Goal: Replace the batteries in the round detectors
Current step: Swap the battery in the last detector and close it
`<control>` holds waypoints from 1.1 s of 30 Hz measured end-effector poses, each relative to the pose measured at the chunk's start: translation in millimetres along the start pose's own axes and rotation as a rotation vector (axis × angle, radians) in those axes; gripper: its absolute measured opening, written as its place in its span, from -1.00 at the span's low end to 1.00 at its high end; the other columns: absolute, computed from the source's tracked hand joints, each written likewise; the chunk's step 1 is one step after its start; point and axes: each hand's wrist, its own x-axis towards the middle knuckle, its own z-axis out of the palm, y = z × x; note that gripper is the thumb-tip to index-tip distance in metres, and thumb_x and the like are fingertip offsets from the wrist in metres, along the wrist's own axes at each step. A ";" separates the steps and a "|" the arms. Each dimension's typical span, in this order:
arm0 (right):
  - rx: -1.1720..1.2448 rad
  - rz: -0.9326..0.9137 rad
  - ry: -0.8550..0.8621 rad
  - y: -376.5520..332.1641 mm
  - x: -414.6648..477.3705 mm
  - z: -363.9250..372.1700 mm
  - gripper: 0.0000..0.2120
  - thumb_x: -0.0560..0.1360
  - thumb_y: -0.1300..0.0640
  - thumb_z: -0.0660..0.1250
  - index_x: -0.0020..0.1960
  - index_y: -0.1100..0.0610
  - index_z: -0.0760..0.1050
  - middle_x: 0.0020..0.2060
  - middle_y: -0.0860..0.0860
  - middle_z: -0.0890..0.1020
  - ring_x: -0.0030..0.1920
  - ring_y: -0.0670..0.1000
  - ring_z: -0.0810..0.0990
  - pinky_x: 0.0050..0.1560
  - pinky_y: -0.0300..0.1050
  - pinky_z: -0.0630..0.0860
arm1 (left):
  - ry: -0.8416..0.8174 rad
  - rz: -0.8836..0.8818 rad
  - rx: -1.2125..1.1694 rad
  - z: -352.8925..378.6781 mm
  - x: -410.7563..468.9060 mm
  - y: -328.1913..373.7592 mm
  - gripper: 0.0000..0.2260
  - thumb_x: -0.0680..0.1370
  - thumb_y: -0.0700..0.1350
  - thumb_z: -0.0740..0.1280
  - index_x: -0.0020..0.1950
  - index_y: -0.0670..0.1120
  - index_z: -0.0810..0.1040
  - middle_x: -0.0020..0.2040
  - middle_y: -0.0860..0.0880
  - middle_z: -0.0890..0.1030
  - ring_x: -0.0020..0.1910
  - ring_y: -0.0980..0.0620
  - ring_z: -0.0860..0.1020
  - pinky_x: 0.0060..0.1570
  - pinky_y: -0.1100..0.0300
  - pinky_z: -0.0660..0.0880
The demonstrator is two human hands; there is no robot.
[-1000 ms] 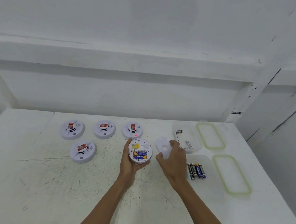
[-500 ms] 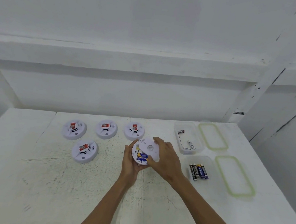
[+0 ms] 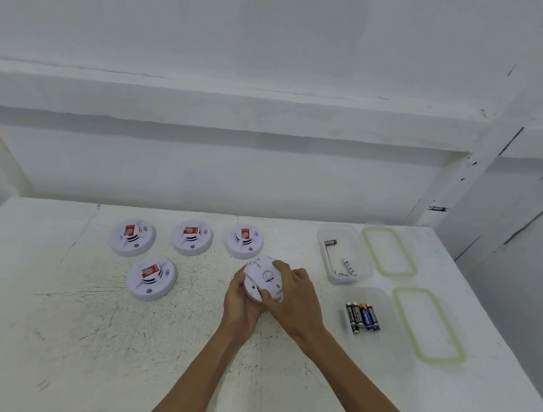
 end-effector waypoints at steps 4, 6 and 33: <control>0.044 0.006 -0.008 -1.8 4.9 -8.3 -0.45 0.48 -0.03 0.39 0.43 0.05 0.37 0.13 0.05 0.60 0.17 0.08 0.48 0.12 0.05 0.50 | -0.001 -0.010 -0.001 2.2 -0.9 -1.0 -0.56 0.71 -0.03 0.11 0.52 -0.20 0.43 0.41 -0.29 0.55 0.34 -0.28 0.53 0.08 -0.11 0.60; 0.033 0.012 -0.025 -2.8 7.4 -10.0 -0.46 0.47 -0.03 0.38 0.41 0.04 0.38 0.14 0.04 0.59 0.18 0.08 0.47 0.13 0.05 0.48 | -0.001 -0.010 -0.008 4.5 -1.7 -2.3 -0.55 0.70 -0.03 0.10 0.53 -0.21 0.43 0.42 -0.29 0.54 0.33 -0.27 0.53 0.06 -0.10 0.61; 0.060 0.049 -0.044 7.7 7.4 -11.5 -0.40 0.47 -0.13 0.40 0.46 -0.08 0.32 0.31 0.02 0.41 0.31 0.05 0.37 0.28 -0.10 0.26 | -0.009 0.058 -0.105 15.8 -11.0 1.9 -0.57 0.72 0.01 0.11 0.52 -0.14 0.44 0.41 -0.25 0.56 0.29 -0.21 0.57 0.06 -0.07 0.62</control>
